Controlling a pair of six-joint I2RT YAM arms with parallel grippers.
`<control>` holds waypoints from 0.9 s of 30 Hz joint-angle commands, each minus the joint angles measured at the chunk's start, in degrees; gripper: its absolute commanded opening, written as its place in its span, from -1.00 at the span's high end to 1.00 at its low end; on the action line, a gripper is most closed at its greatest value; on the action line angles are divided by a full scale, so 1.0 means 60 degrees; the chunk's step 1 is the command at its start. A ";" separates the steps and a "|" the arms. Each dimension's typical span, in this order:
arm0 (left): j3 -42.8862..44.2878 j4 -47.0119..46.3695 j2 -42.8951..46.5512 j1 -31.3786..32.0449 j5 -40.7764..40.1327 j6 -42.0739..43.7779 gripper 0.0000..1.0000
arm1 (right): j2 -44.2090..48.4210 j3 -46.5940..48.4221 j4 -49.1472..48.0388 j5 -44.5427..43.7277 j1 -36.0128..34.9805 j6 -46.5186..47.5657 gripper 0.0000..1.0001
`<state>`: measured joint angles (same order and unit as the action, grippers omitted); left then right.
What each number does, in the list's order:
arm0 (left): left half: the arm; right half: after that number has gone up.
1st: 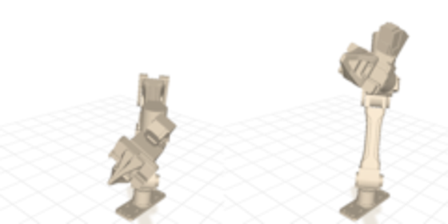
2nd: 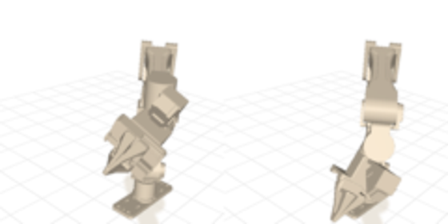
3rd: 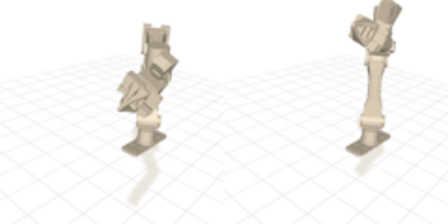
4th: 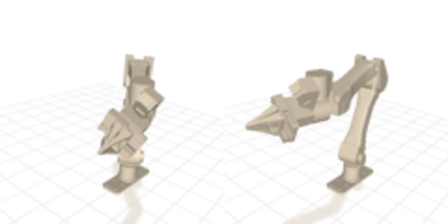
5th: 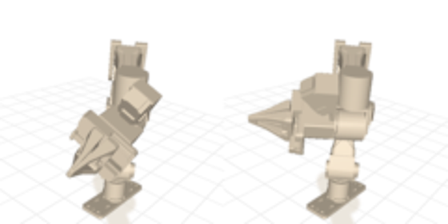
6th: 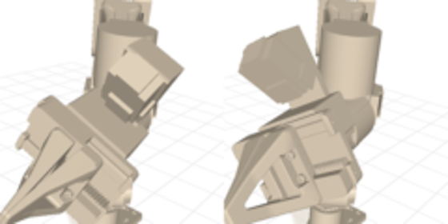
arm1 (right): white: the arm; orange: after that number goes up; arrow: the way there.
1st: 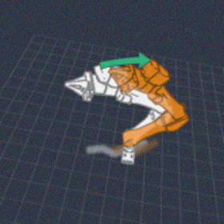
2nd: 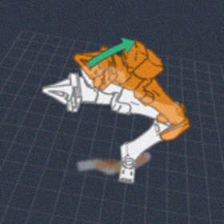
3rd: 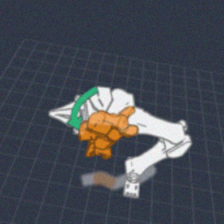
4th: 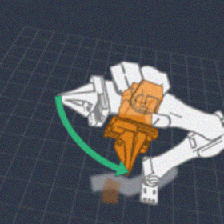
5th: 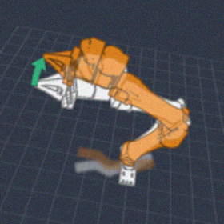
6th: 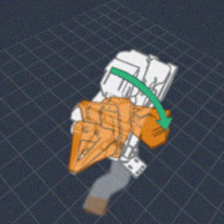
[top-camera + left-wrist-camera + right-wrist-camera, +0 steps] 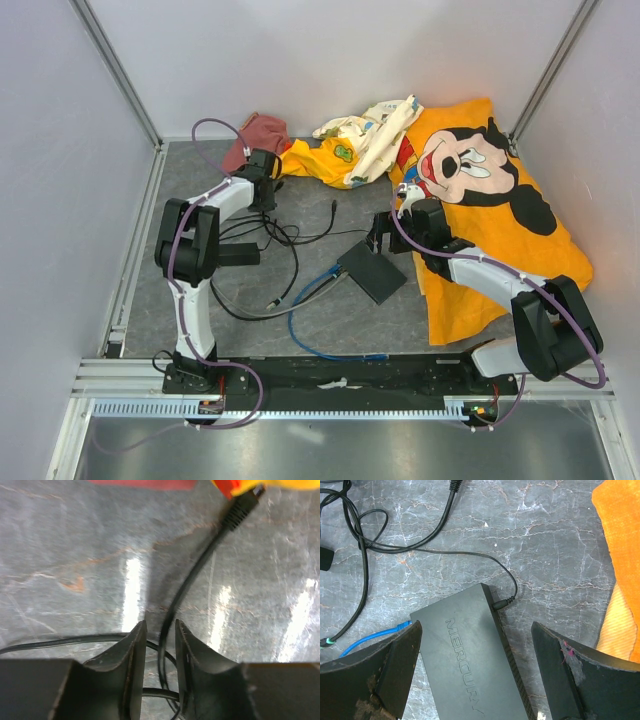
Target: Insert the plug into the switch port
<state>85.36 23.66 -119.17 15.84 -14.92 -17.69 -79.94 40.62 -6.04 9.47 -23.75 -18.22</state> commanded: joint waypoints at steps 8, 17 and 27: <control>0.0334 0.0377 0.1051 0.0012 -0.0978 0.0574 0.97 | 0.0271 -0.0032 -0.0355 0.0208 0.0003 0.0077 -0.96; 0.1445 0.0407 0.4391 0.0027 -0.4807 0.3969 0.97 | 0.0462 -0.0090 -0.0414 0.0384 0.0003 -0.0011 -0.96; 0.2165 -0.0574 0.5842 0.0231 -0.5907 0.6171 0.97 | 0.0960 -0.0149 -0.0165 0.0676 0.0003 -0.0098 -0.96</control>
<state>97.56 23.14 -85.36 16.53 -45.34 10.90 -76.58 40.14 -6.37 11.49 -23.77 -18.28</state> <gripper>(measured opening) 0.042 0.982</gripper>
